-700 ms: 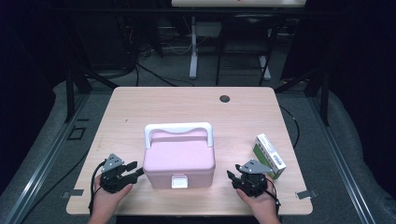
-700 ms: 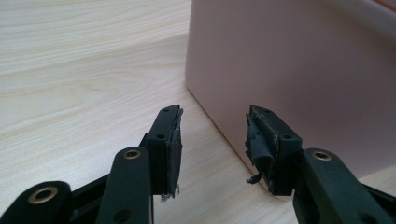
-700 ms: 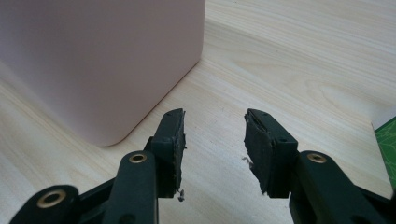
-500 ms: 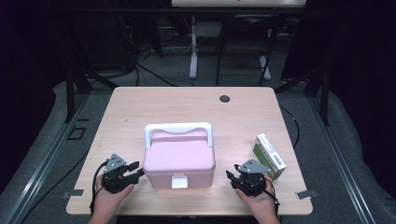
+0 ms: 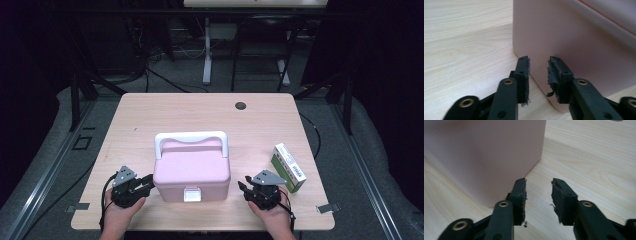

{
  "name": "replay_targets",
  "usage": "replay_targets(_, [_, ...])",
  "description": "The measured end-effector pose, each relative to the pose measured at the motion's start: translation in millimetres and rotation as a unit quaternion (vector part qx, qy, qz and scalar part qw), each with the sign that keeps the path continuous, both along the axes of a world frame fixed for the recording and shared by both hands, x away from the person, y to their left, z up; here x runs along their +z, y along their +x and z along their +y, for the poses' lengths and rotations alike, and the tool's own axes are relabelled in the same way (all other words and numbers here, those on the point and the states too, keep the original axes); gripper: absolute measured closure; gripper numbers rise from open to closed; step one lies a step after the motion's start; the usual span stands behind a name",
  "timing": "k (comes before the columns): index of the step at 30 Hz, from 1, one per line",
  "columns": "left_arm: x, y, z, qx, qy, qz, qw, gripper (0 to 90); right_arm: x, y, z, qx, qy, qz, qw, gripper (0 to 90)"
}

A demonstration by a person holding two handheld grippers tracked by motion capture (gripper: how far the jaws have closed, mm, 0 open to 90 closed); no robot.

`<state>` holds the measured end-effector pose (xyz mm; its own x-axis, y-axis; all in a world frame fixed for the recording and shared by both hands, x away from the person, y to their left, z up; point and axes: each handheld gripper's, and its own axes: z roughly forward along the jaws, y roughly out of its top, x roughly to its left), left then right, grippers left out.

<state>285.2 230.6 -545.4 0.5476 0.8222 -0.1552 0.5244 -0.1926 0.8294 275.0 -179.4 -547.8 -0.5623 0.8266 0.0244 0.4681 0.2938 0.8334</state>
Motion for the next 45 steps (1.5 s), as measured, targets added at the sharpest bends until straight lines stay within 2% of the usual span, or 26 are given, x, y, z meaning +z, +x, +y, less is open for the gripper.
replay_targets(2, [0.2,-0.6,-1.5,0.002,-0.014,-0.005,0.9999,77.8,0.5,1.7,0.0,-0.001,0.011,0.004,0.9999,70.1])
replay_targets(4, [1.5,-1.2,-1.7,0.0,-0.019,-0.001,0.9998,82.7,1.7,3.3,1.1,-0.005,0.015,0.006,0.9999,72.8])
replay_targets(8, [3.6,-3.2,-4.9,-0.003,-0.016,-0.005,0.9999,89.8,4.6,7.3,4.6,-0.007,0.025,0.016,0.9995,77.6])
replay_targets(9, [4.2,-3.3,-5.1,-0.002,-0.011,-0.004,0.9999,89.9,5.7,7.9,5.9,-0.004,0.024,0.018,0.9995,79.2])
replay_targets(11, [3.6,-1.9,-4.6,-0.002,-0.018,-0.002,0.9998,90.0,7.7,9.4,9.8,-0.002,0.019,0.017,0.9997,82.5])
replay_targets(13, [3.9,-1.5,-3.5,-0.006,-0.015,0.005,0.9999,90.0,10.1,11.4,13.3,0.002,0.015,0.018,0.9997,85.4])
replay_targets(14, [3.3,-1.6,-4.3,-0.002,-0.016,0.0,0.9999,90.0,11.0,12.4,15.7,0.001,0.015,0.015,0.9998,86.6])
replay_targets(18, [3.6,-3.7,-5.7,-0.002,-0.01,-0.005,0.9999,90.0,9.3,14.0,21.3,0.005,0.011,-0.002,0.9999,88.2])
replay_targets(21, [4.6,-5.4,-6.0,-0.004,-0.011,0.0,0.9999,90.0,7.8,13.2,25.3,0.007,0.016,-0.009,0.9998,88.2])
replay_targets(24, [5.2,-8.2,-8.5,-0.006,-0.007,-0.003,1.0,90.0,6.5,11.4,29.2,0.011,0.016,-0.014,0.9997,88.8])
replay_targets(26, [5.6,-10.4,-10.1,-0.001,-0.005,-0.004,1.0,90.0,5.5,10.0,32.0,0.007,0.009,-0.021,0.9997,89.8])
replay_targets(28, [5.7,-11.8,-11.6,0.001,0.001,-0.009,1.0,90.0,5.5,10.0,31.8,0.008,0.011,-0.02,0.9997,89.9])
replay_targets(32, [5.0,-12.5,-12.6,0.004,0.001,-0.013,0.9999,90.0,5.1,10.8,30.0,0.013,0.02,-0.015,0.9996,90.0])
replay_targets(41, [6.0,-8.7,-10.3,-0.006,0.0,-0.004,1.0,90.0,5.1,8.8,27.1,0.026,0.028,-0.008,0.9992,90.0])
replay_targets(45, [5.6,-8.1,-11.2,-0.006,-0.003,-0.006,1.0,90.0,6.1,6.6,25.8,0.032,0.023,-0.006,0.9992,90.0])
